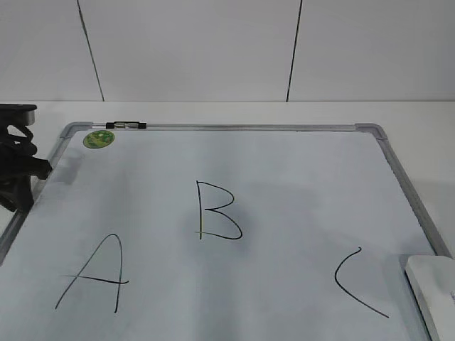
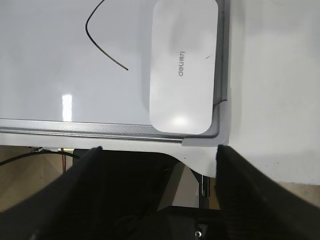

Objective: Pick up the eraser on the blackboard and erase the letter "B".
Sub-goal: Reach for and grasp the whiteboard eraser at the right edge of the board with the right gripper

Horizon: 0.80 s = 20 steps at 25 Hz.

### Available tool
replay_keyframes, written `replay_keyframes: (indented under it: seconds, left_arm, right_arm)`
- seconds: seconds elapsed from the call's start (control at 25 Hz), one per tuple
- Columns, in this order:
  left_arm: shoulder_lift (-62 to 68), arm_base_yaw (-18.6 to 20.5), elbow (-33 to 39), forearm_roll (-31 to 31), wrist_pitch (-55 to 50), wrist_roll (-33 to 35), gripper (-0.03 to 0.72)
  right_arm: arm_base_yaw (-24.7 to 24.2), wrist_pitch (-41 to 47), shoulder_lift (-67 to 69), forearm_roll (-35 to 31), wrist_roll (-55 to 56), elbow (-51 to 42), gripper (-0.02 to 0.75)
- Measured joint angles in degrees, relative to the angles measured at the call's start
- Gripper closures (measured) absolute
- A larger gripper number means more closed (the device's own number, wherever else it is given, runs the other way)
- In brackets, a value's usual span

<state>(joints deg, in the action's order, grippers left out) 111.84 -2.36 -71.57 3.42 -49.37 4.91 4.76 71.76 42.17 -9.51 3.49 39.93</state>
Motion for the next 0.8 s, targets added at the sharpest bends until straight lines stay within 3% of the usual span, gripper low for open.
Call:
replay_keyframes:
  seconds: [0.2, 0.44, 0.64, 0.8]
  left_arm:
    - [0.0, 0.0, 0.0, 0.74, -0.04, -0.61, 0.659]
    - [0.0, 0.0, 0.0, 1.2, -0.13, -1.13, 0.669]
    - [0.0, 0.0, 0.0, 1.2, -0.13, -1.13, 0.669]
    - [0.0, 0.0, 0.0, 1.2, -0.13, -1.13, 0.669]
  right_arm:
    - [0.0, 0.0, 0.0, 0.0, 0.02, 0.0, 0.206]
    - [0.0, 0.0, 0.09, 0.22, 0.02, 0.0, 0.205]
    - [0.0, 0.0, 2.25, 0.22, 0.02, 0.0, 0.09]
    - [0.0, -1.05, 6.73, 0.22, 0.02, 0.0, 0.076]
